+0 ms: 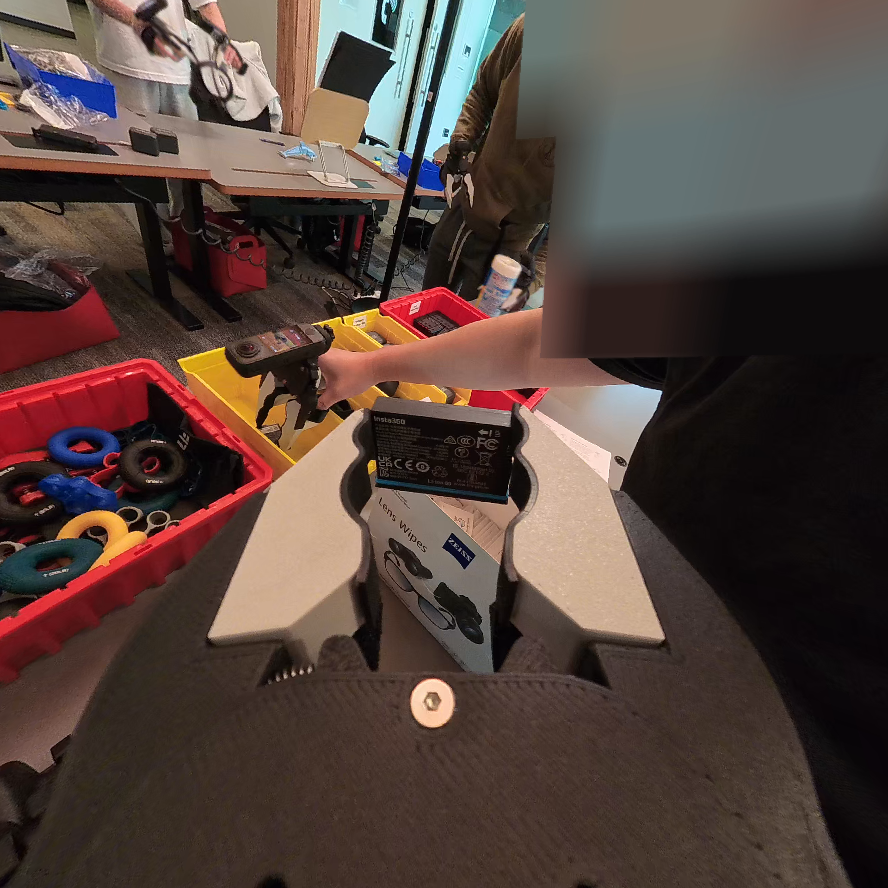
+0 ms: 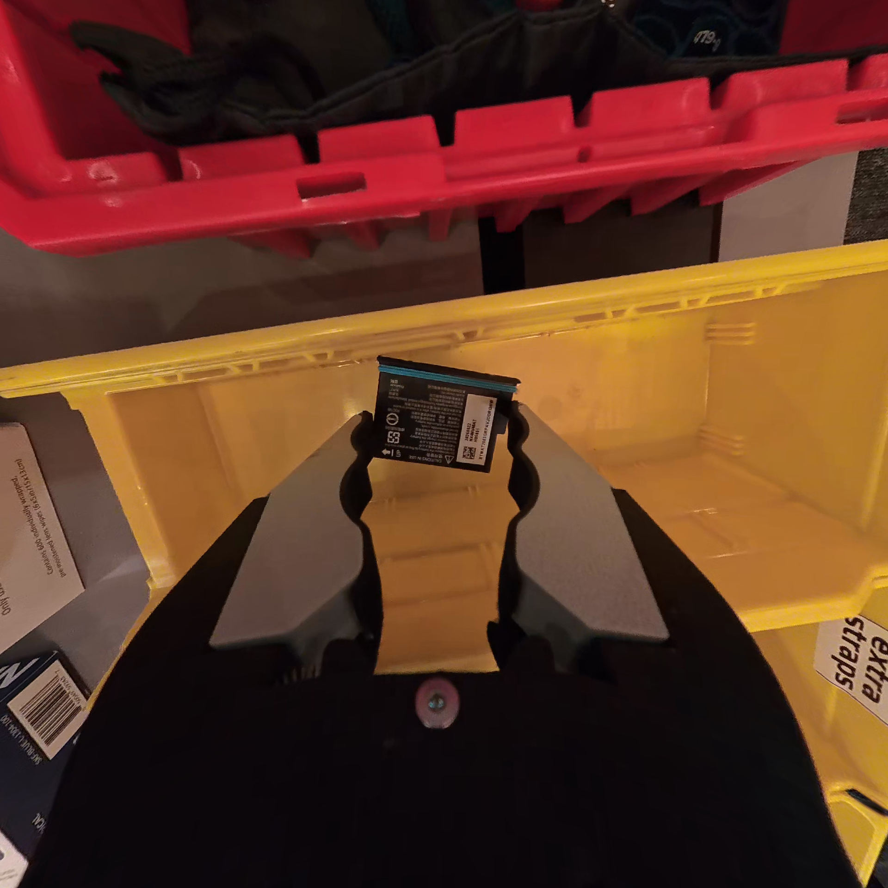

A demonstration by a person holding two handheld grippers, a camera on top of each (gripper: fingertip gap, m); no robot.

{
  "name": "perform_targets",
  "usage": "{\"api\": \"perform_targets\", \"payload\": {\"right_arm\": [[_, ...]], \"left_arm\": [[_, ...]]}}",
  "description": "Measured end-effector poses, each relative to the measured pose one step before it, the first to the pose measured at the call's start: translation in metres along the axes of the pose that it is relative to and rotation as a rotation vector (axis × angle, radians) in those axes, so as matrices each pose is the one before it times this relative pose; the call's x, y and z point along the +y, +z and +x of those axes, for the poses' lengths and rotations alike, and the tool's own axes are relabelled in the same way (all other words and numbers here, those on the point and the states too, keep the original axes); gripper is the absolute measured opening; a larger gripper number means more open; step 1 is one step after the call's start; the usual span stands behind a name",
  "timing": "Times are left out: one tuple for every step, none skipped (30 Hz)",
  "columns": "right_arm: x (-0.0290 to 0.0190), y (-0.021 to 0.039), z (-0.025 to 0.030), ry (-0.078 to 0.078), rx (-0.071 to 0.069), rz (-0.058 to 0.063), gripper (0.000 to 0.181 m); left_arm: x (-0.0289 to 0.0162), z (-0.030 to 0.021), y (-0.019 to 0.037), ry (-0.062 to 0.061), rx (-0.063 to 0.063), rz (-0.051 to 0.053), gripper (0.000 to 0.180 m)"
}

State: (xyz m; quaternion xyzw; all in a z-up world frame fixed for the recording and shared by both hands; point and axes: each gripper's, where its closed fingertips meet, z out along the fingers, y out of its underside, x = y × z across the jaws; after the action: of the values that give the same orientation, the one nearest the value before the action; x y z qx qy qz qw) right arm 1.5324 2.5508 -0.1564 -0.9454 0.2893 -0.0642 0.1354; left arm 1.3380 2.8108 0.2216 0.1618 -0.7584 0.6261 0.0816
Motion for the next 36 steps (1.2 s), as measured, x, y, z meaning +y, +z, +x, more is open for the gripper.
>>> {"api": "perform_targets", "payload": {"right_arm": [[-0.00033,-0.00093,-0.00013,-0.0011,0.0029,0.0056,0.056],[-0.00035,-0.00154,-0.00046,-0.0006,0.0009,0.0062,0.056],[-0.00052,-0.00169,-0.00046,0.0007,0.0008,0.0066,0.056],[-0.00076,-0.00235,-0.00050,-0.0007,0.0024,0.0076,0.056],[-0.00099,-0.00188,-0.00067,-0.0016,0.0019,0.0073,0.055],[-0.00074,-0.00210,-0.00099,-0.0008,-0.0014,0.0059,0.055],[-0.00072,-0.00147,-0.00105,-0.0015,-0.0001,0.0067,0.055],[-0.00176,0.00124,-0.00073,-0.0027,0.0010,0.0070,0.055],[0.00008,-0.00125,-0.00151,-0.0035,-0.0009,0.0025,0.055],[0.00043,-0.00079,-0.00171,-0.0041,-0.0022,0.0000,0.055],[0.00037,-0.00058,-0.00210,-0.0071,-0.0047,-0.0005,0.055],[0.00029,-0.00007,-0.00184,-0.0103,-0.0048,-0.0040,0.055],[0.00087,-0.00010,-0.00193,-0.0157,-0.0079,-0.0106,0.055],[0.00170,0.00109,-0.00299,-0.0221,-0.0112,-0.0215,0.056],[0.00246,0.00114,-0.00304,-0.0315,-0.0132,-0.0273,0.056],[0.00007,0.00005,-0.00424,-0.0340,-0.0144,-0.0182,0.056],[-0.00060,0.00019,-0.00316,-0.0326,-0.0107,-0.0132,0.056],[0.00020,0.00007,-0.00257,-0.0314,-0.0085,-0.0187,0.056],[0.00069,0.00065,-0.00223,-0.0277,-0.0069,-0.0184,0.056],[0.00021,0.00086,-0.00231,-0.0213,-0.0108,-0.0157,0.056],[0.00073,0.00142,-0.00125,-0.0137,-0.0072,-0.0171,0.056],[0.00057,0.00187,-0.00068,-0.0097,-0.0042,-0.0183,0.056],[0.00018,0.00207,-0.00082,-0.0124,-0.0049,-0.0146,0.056],[0.00066,0.00200,-0.00033,-0.0110,-0.0026,-0.0180,0.056],[0.00110,0.00266,-0.00057,-0.0060,-0.0038,-0.0171,0.056],[0.00157,0.00318,-0.00023,0.0068,-0.0044,-0.0209,0.056],[0.00199,0.00268,-0.00136,0.0199,-0.0156,-0.0227,0.056],[-0.00037,0.00202,-0.00316,0.0122,-0.0202,-0.0043,0.056],[0.00004,0.00225,-0.00111,0.0109,-0.0050,-0.0023,0.056],[0.00159,0.00303,-0.00155,0.0135,-0.0104,-0.0102,0.056],[0.00037,0.00262,-0.00237,0.0140,-0.0179,-0.0013,0.056],[-0.00019,0.00243,-0.00090,0.0102,-0.0098,0.0016,0.056],[-0.00020,0.00172,-0.00029,-0.0007,-0.0024,0.0016,0.050],[-0.00078,0.00106,-0.00173,-0.0072,-0.0077,0.0052,0.040],[-0.00162,0.00026,0.00085,-0.0127,0.0096,0.0059,0.034],[-0.00177,0.00026,0.00084,-0.0110,0.0096,0.0043,0.034]], "left_arm": [[0.00011,-0.00011,0.00028,-0.0002,-0.0010,-0.0005,0.055],[0.00012,-0.00006,0.00012,-0.0001,-0.0017,0.0002,0.055],[0.00013,-0.00001,-0.00034,-0.0007,-0.0011,0.0007,0.055],[-0.00022,-0.00027,-0.00001,-0.0013,-0.0005,0.0009,0.055],[-0.00030,0.00018,0.00003,-0.0010,-0.0004,0.0011,0.055],[-0.00031,0.00044,-0.00002,-0.0005,0.0001,0.0010,0.055],[0.00001,0.00021,0.00034,0.0000,0.0008,0.0005,0.055],[0.00017,0.00038,0.00010,0.0009,0.0013,0.0001,0.055],[0.00048,0.00038,0.00033,0.0012,0.0013,-0.0001,0.055],[0.00019,0.00014,0.00030,0.0008,0.0016,-0.0004,0.055],[0.00001,0.00047,0.00004,0.0003,0.0019,-0.0004,0.055],[-0.00033,0.00049,0.00009,0.0002,0.0018,-0.0003,0.055],[-0.00012,0.00065,-0.00052,0.0007,0.0018,-0.0003,0.055],[-0.00014,0.00053,-0.00042,0.0013,0.0011,-0.0003,0.055],[-0.00044,-0.00001,-0.00013,0.0013,0.0007,-0.0007,0.055],[-0.00017,0.00013,-0.00011,0.0011,0.0008,-0.0008,0.055],[0.00003,0.00044,-0.00002,0.0013,0.0006,-0.0006,0.055],[0.00028,0.00034,0.00034,0.0021,0.0000,-0.0006,0.055],[0.00006,0.00027,0.00030,0.0021,-0.0003,-0.0006,0.055],[-0.00034,0.00045,0.00024,0.0016,-0.0002,-0.0004,0.055],[-0.00037,0.00035,0.00007,0.0014,-0.0009,0.0001,0.055],[-0.00031,0.00002,0.00000,0.0010,-0.0017,-0.0001,0.055],[-0.00026,0.00003,0.00054,0.0005,-0.0012,0.0000,0.055],[-0.00020,-0.00010,0.00054,-0.0001,-0.0006,0.0006,0.055],[-0.00023,-0.00017,0.00003,-0.0005,-0.0003,0.0005,0.055],[-0.00006,0.00029,-0.00025,0.0001,-0.0002,0.0001,0.055],[-0.00015,0.00058,-0.00038,0.0010,-0.0003,-0.0006,0.055],[-0.00051,0.00054,-0.00049,0.0015,0.0001,-0.0011,0.055],[-0.00030,0.00014,0.00017,0.0018,0.0004,-0.0016,0.055],[-0.00012,0.00007,0.00022,0.0022,-0.0001,-0.0014,0.055],[-0.00033,0.00012,-0.00006,0.0019,-0.0007,-0.0006,0.055],[-0.00047,0.00033,0.00003,0.0004,-0.0003,-0.0004,0.055],[-0.00017,0.00041,-0.00010,-0.0010,0.0005,-0.0003,0.055],[0.00007,0.00024,-0.00029,-0.0011,0.0007,0.0001,0.055],[0.00008,0.00014,-0.00024,-0.0004,0.0013,0.0005,0.055],[0.00026,0.00012,-0.00002,0.0006,0.0019,0.0002,0.055]]}}
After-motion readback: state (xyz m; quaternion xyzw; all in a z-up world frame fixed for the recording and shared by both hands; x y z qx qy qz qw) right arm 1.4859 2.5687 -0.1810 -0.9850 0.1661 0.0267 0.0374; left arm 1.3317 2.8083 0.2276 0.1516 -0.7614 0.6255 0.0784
